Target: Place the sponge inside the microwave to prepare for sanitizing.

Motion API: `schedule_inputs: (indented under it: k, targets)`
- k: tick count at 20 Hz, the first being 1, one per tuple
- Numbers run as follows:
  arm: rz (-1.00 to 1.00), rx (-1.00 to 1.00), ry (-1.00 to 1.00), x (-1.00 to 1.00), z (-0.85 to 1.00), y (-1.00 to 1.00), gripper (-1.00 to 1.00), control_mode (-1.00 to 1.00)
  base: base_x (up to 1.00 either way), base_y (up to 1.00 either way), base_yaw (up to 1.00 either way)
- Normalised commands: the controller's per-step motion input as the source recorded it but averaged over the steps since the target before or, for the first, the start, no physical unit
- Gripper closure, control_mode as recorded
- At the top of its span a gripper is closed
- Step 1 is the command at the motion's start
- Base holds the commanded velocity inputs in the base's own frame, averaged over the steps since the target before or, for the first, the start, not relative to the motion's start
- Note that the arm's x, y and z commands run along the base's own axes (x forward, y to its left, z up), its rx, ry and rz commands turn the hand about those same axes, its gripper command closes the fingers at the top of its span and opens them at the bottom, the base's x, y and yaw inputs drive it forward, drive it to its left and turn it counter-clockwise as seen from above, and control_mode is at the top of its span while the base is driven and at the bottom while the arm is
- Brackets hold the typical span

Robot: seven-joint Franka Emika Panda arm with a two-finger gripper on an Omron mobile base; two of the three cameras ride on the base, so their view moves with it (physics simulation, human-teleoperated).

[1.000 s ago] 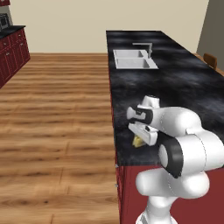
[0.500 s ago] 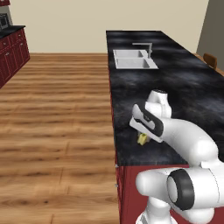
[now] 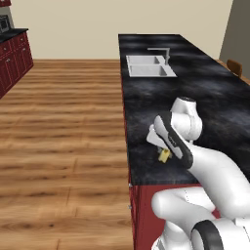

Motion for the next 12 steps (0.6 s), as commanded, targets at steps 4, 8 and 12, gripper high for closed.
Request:
schedule_inputs:
  k: [4, 8, 12]
  targets:
    - [0.27, 0.00, -0.06, -0.30, 0.42, 0.00, 1.00, -1.00, 0.00, 0.00, 0.00]
    - [0.28, 0.00, -0.07, -0.32, 0.41, 0.05, 1.00, -1.00, 0.00, 0.00, 0.00]
    - [0.23, -0.02, -0.14, -0.36, 0.30, 0.11, 1.00, -1.00, 0.00, 0.00, 0.00]
